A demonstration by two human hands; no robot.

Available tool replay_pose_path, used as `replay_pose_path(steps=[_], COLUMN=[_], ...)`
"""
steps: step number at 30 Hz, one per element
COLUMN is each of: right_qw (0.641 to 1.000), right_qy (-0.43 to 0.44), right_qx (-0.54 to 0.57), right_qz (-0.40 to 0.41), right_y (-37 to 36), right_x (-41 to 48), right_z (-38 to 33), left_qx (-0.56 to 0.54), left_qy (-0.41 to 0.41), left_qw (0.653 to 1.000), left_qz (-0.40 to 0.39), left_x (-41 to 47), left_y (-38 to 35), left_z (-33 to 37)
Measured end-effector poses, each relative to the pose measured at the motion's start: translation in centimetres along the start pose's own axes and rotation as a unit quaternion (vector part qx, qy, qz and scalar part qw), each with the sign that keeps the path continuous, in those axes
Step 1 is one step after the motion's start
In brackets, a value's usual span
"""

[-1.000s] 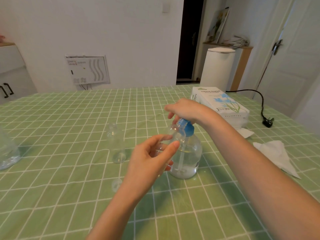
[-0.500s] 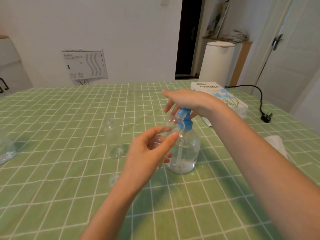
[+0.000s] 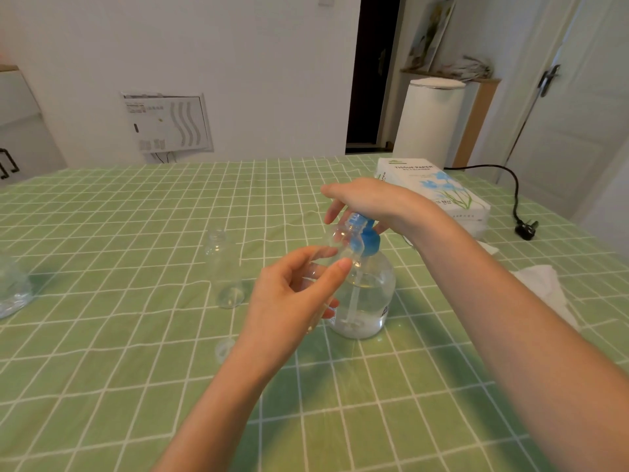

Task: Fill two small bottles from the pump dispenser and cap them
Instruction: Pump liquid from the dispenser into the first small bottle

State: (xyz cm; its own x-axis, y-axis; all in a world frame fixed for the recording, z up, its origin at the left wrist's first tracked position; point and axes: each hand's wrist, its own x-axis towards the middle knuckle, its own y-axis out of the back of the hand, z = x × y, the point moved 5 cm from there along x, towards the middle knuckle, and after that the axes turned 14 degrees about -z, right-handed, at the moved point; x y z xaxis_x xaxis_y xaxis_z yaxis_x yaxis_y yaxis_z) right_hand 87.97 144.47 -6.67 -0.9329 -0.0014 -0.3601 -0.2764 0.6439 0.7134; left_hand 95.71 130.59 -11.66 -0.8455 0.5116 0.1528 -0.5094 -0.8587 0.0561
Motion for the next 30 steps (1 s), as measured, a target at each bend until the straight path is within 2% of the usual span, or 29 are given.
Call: replay_pose_path(steps=[11,19,30], right_qw=[0.999,0.999,0.999], right_qy=[0.029,0.010,0.025], right_qx=[-0.025,-0.045,-0.016], right_qz=[0.004,-0.004,-0.012], right_y=[-1.0,0.2,-0.6], right_x=[0.6,0.2,0.9], right_z=[0.5,-0.2,0.4], left_qx=[0.007,0.001,-0.004], left_qy=[0.016,0.007,0.004], left_qw=[1.000,1.000,1.000], left_qz=[0.005,0.005,0.008], left_x=[-0.2,0.0,-0.2], left_y=[0.2,-0.1,0.0], left_z=[-0.7,0.0,-0.4])
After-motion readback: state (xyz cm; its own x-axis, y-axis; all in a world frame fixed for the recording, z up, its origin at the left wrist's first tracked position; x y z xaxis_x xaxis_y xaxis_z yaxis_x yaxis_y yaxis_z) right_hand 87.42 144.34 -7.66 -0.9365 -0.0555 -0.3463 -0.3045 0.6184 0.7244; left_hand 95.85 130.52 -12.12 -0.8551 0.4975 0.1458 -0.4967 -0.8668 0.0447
